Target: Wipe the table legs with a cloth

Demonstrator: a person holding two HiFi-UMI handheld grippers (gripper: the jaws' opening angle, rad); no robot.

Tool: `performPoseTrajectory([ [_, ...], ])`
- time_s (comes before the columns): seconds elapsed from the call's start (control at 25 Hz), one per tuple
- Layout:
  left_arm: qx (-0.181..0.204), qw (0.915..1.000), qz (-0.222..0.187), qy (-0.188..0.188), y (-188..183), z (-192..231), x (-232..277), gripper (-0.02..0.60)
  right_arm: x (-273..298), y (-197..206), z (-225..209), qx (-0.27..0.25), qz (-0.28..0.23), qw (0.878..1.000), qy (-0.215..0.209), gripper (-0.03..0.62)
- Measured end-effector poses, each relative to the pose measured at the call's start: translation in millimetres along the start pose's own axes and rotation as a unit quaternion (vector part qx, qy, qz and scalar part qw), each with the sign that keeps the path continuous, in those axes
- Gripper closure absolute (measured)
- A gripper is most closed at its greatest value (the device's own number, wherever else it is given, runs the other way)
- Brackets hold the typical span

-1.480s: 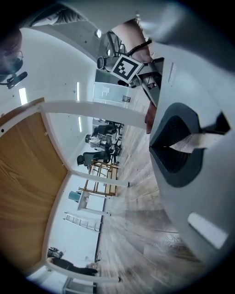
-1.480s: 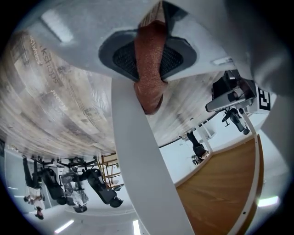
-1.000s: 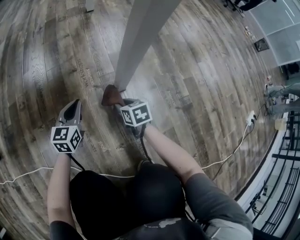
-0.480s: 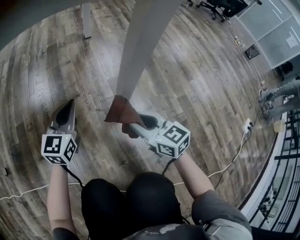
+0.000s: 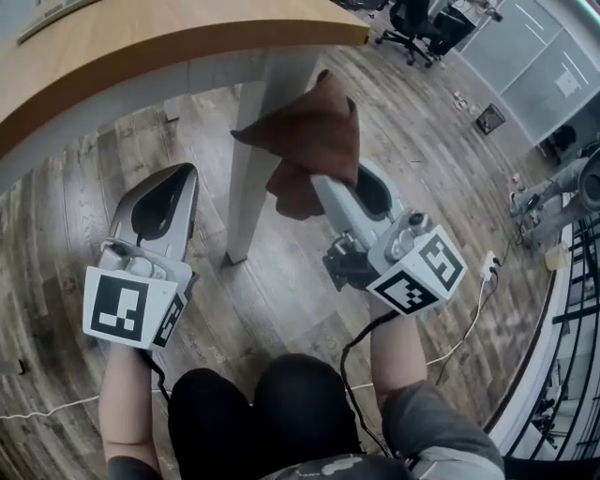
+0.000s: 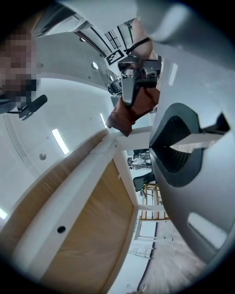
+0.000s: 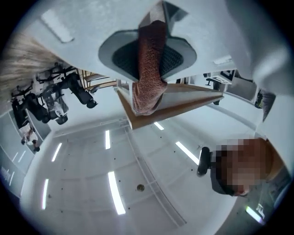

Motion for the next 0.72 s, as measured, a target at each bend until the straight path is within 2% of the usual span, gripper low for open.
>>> performPoseTrajectory([
  [0.12,0.022,0.9997,-0.003,-0.003,-7.2,-2.3,16.2,0.561,12.1,-6.2,-7.0,-0.013,-0.008,1.0,0.022,0.505],
  [0.24,0.006,0.9999,0.012,-0.009,17.0,-10.2,19.0,0.561,8.2,20.8,-10.7,-0.015,0.022,0.999,0.029,0.504],
  [0.44,-0.005,0.9989,0.047,-0.005,95.3,-20.5,7.5,0.561,-6.5,101.1,-16.1,0.001,0.098,0.994,0.04,0.505],
  [0.56,-0.018,0.9973,0.071,-0.008,152.9,-25.0,-4.2,0.561,-16.9,153.1,-22.6,-0.011,0.13,0.99,0.061,0.505],
  [0.64,-0.028,0.9966,0.076,-0.019,182.6,-28.4,-14.3,0.561,-26.1,188.8,-27.2,-0.024,0.152,0.985,0.073,0.505],
  [0.72,-0.019,0.9961,0.075,-0.043,206.0,-29.1,-25.0,0.561,-35.0,221.4,-30.4,-0.03,0.172,0.981,0.081,0.505],
])
Point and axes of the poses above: the fingertips, and each gripper's own axes: x forward along the fingers, z to its left, y out of its underside, the point moved 3 cm from there along -x, backward along the fingers, and after that the axes turned 15 degrees about y, right-handed, at the moved point
